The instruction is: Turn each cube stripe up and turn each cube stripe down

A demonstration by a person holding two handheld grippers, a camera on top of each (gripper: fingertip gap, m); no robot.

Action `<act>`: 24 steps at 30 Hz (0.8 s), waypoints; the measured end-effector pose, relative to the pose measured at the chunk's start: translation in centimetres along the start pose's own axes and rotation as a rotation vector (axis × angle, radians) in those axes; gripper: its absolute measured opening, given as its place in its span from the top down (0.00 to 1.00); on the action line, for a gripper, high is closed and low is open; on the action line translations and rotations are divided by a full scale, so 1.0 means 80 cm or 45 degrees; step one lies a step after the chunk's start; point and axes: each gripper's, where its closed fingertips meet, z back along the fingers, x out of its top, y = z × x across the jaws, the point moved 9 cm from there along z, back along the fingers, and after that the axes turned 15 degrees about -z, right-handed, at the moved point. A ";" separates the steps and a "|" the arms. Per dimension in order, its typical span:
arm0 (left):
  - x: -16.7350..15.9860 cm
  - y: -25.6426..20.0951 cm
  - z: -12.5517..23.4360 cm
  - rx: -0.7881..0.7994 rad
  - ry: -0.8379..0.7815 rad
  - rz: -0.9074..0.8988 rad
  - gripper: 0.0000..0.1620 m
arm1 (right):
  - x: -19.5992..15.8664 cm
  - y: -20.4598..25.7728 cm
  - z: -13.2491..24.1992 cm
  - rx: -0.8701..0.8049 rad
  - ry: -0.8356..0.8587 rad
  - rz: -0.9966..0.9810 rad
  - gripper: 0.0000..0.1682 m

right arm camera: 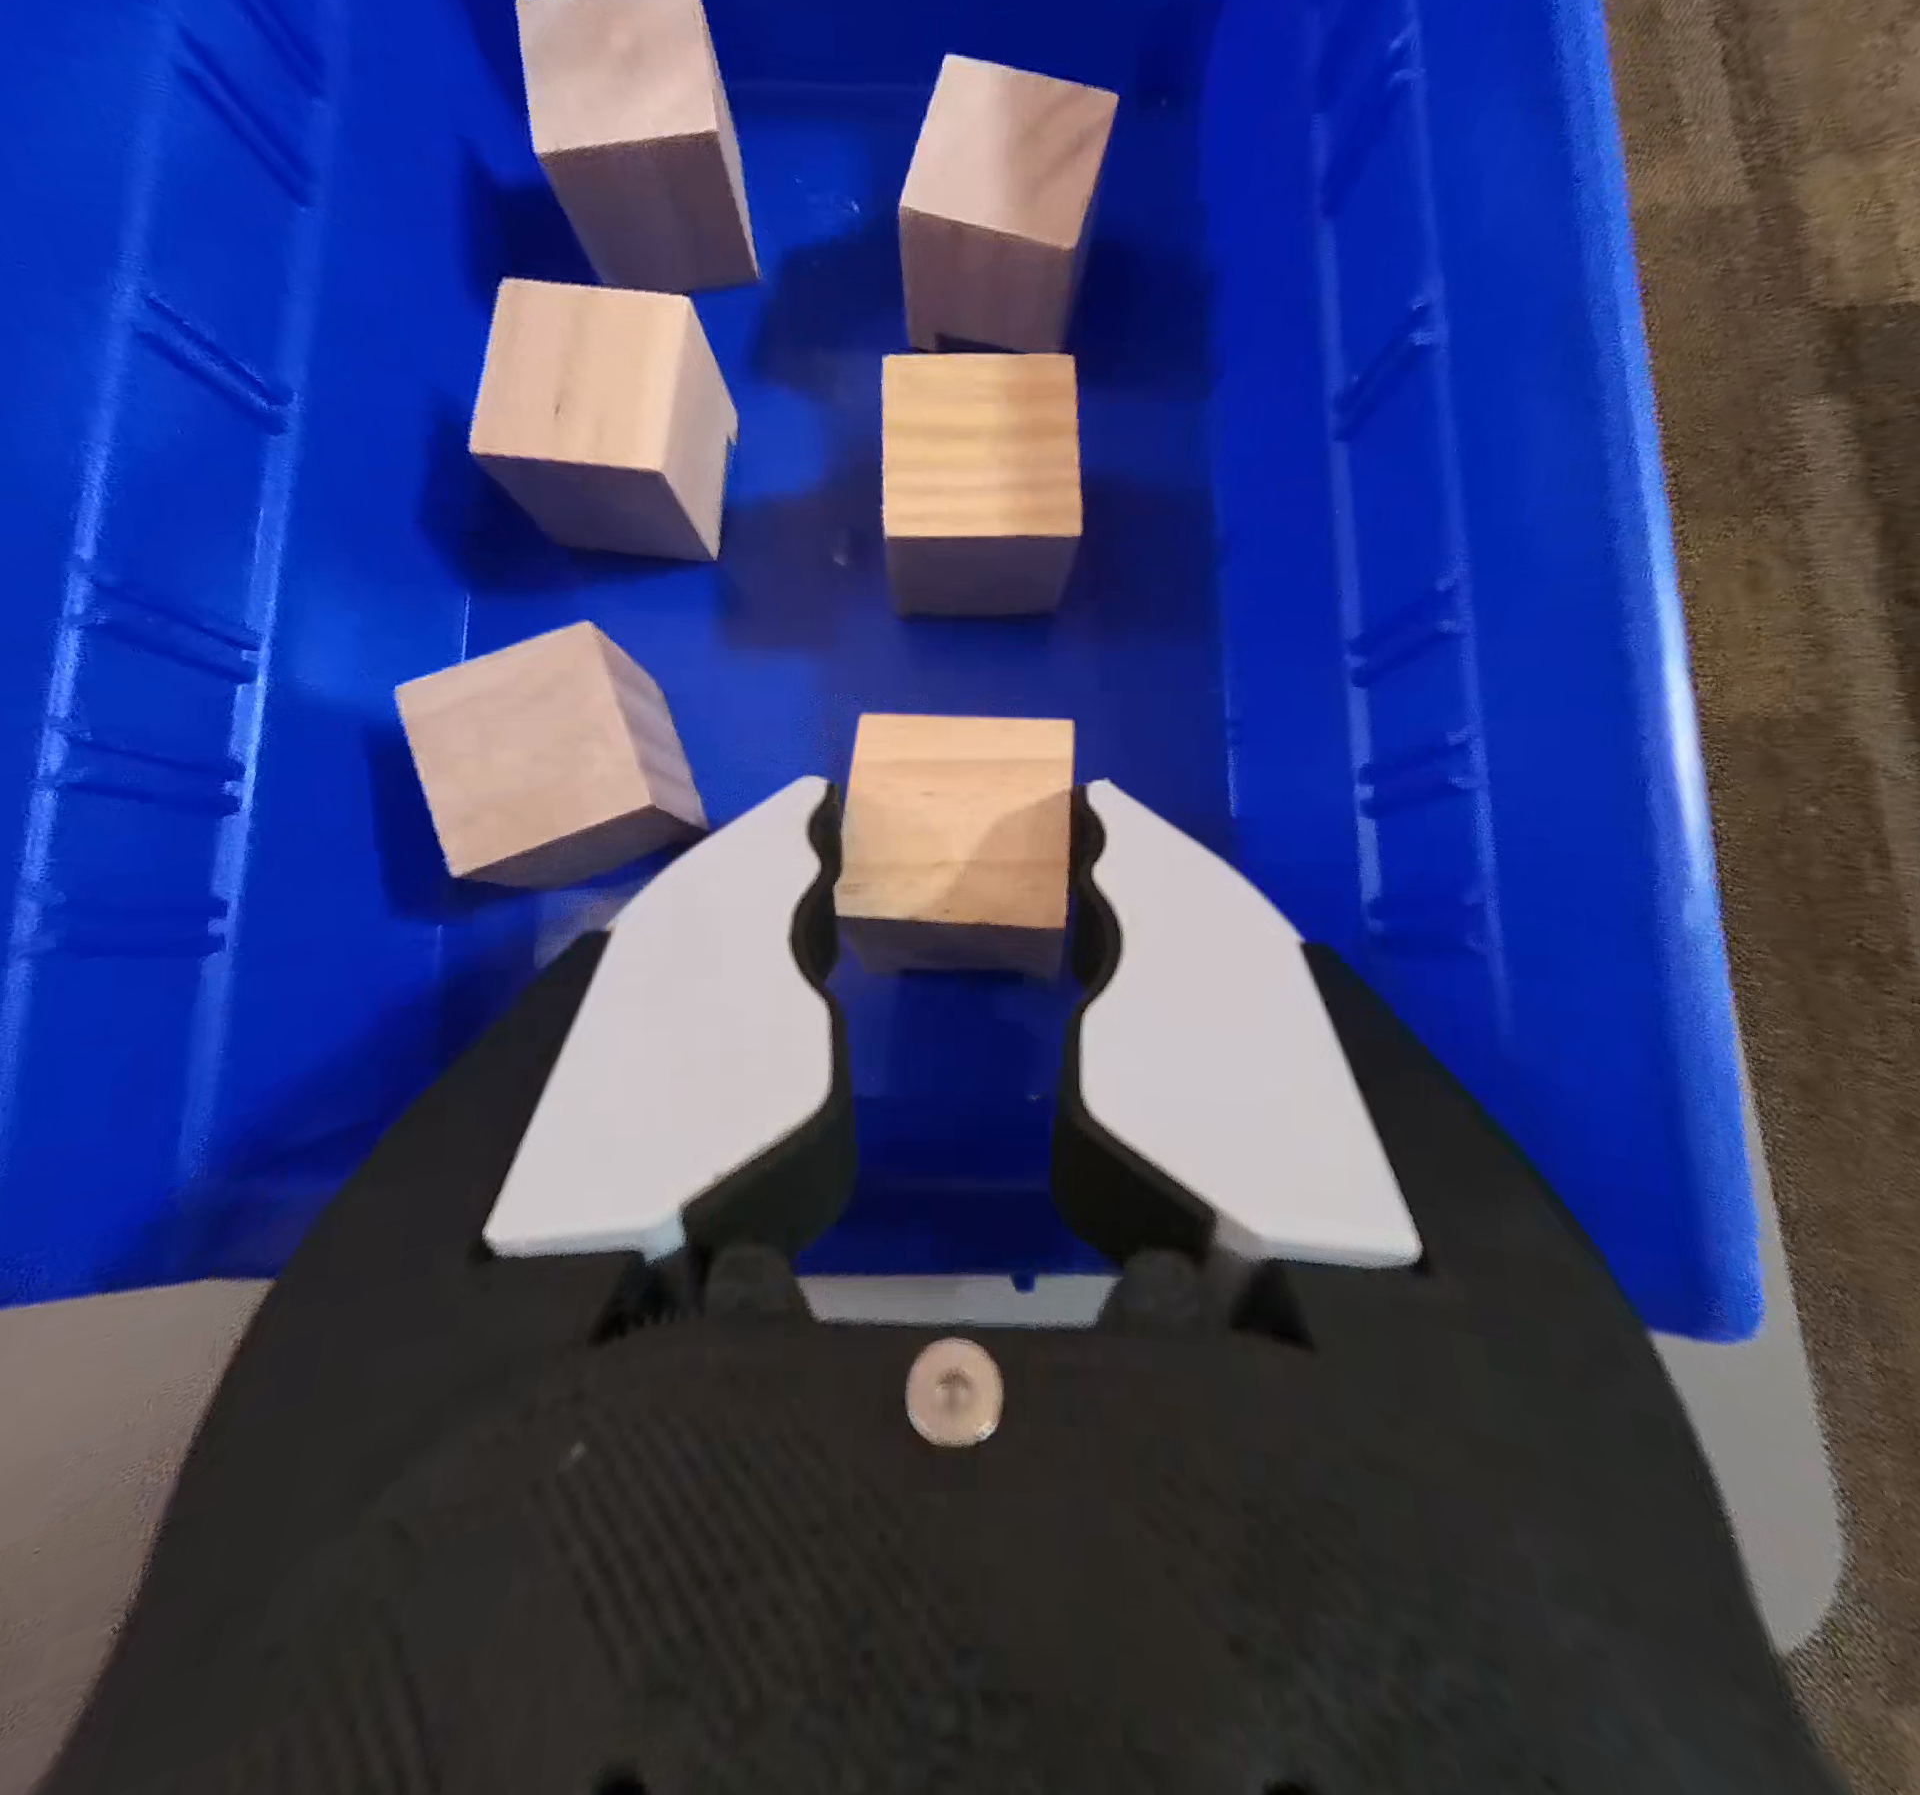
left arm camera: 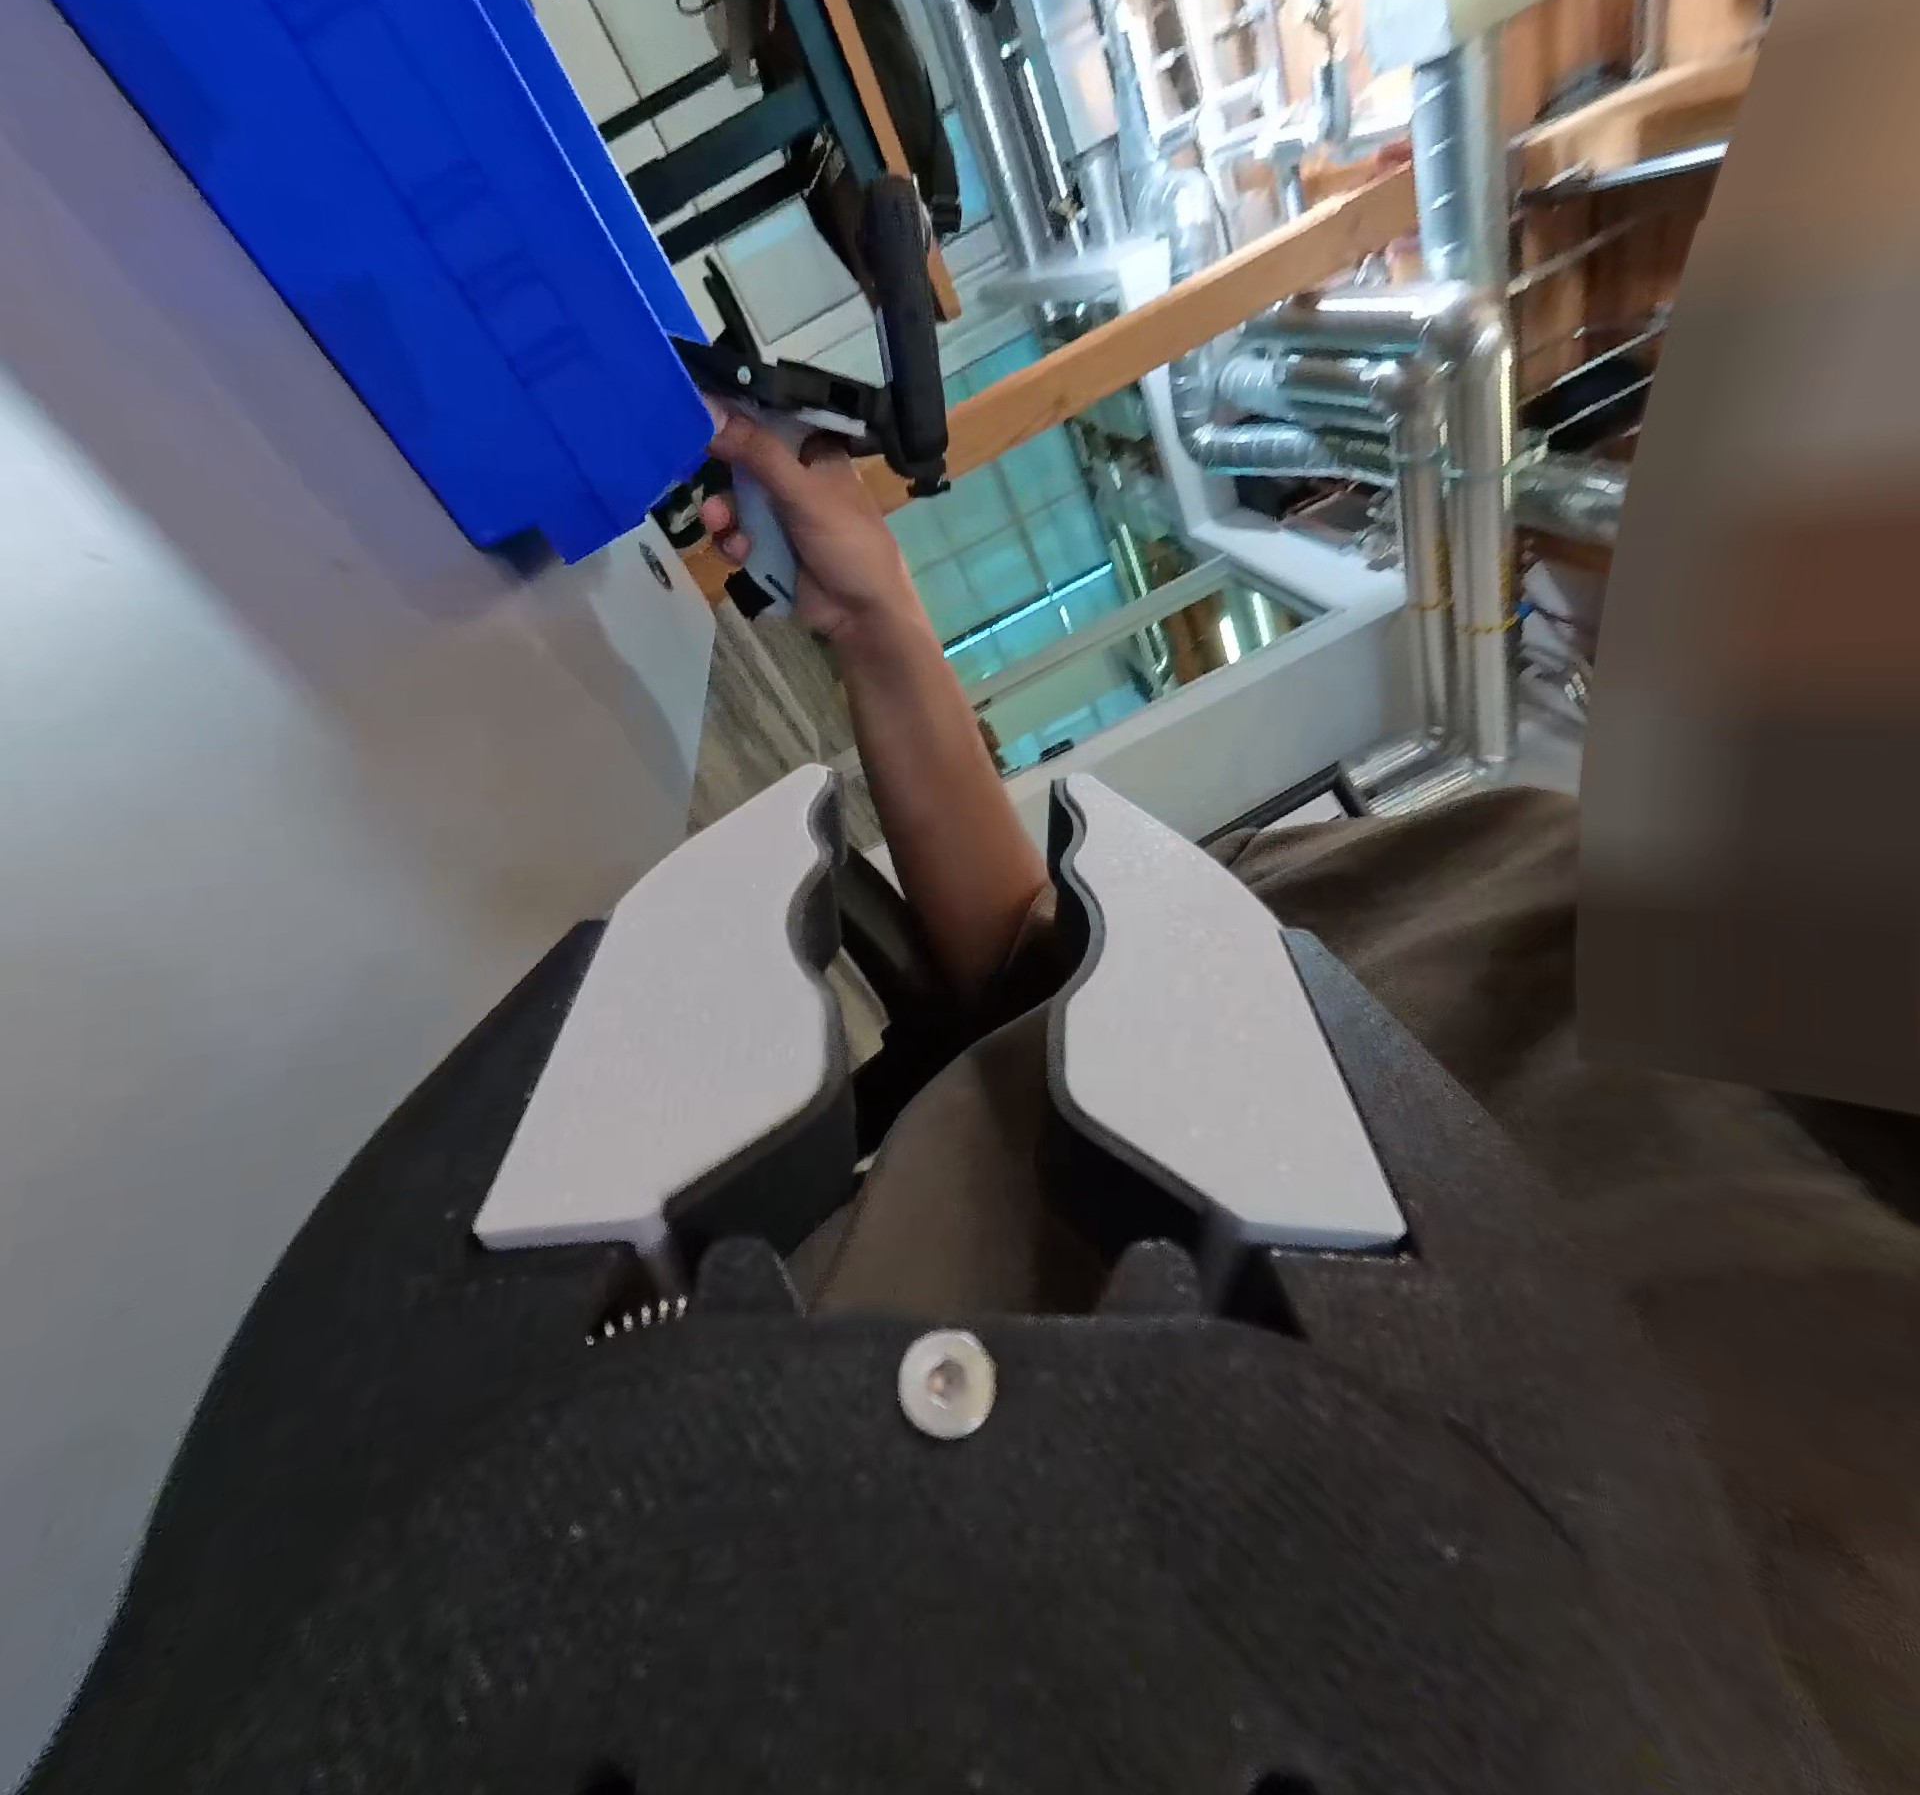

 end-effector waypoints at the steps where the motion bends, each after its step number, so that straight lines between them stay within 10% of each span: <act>1: -0.002 0.000 -0.001 0.005 0.021 -0.014 0.77 | 0.001 0.000 -0.001 0.004 0.003 -0.007 0.74; 24: -0.006 -0.001 -0.004 0.007 0.035 -0.018 0.77 | 0.021 -0.002 0.019 0.094 -0.164 0.085 0.58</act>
